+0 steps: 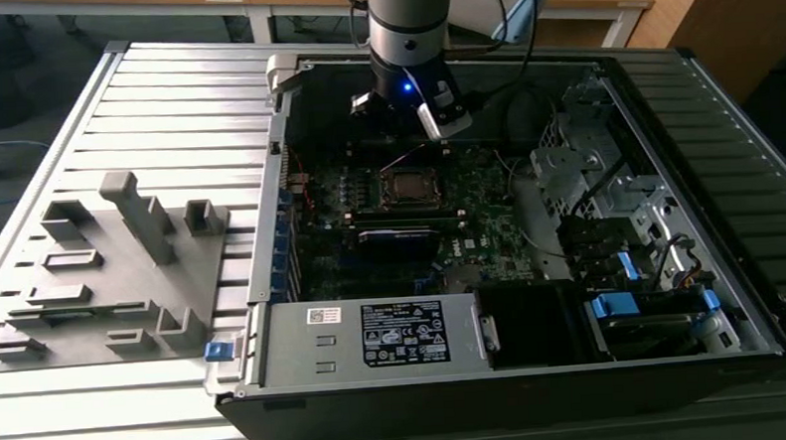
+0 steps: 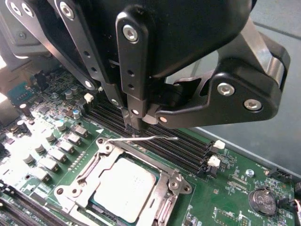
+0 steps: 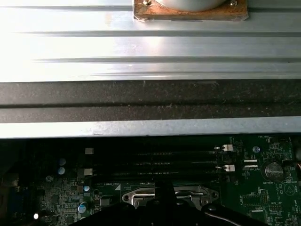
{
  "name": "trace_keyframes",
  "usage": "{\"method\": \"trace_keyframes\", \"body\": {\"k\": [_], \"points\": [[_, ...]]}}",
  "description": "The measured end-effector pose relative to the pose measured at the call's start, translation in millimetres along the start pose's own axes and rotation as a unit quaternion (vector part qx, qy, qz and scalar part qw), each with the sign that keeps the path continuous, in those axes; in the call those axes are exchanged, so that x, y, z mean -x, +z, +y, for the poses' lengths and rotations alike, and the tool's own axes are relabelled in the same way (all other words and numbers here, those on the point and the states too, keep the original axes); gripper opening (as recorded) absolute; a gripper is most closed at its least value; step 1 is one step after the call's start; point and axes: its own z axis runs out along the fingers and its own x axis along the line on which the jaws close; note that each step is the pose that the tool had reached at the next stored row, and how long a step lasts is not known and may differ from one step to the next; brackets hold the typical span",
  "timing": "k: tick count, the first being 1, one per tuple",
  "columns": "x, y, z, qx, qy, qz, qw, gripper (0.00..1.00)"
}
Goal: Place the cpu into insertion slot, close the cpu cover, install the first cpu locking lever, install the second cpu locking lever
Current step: 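Install the first cpu locking lever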
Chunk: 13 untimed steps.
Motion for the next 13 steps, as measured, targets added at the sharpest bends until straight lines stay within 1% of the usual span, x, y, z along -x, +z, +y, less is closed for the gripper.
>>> {"method": "trace_keyframes", "body": {"k": [6, 13], "points": [[0.0, 0.6, 0.6, 0.0002, 0.000, -0.0001, 1.00000, 0.11], [0.6, 4.5, 0.2, 0.0000, 0.000, 0.0000, 1.00000, 0.11]]}}
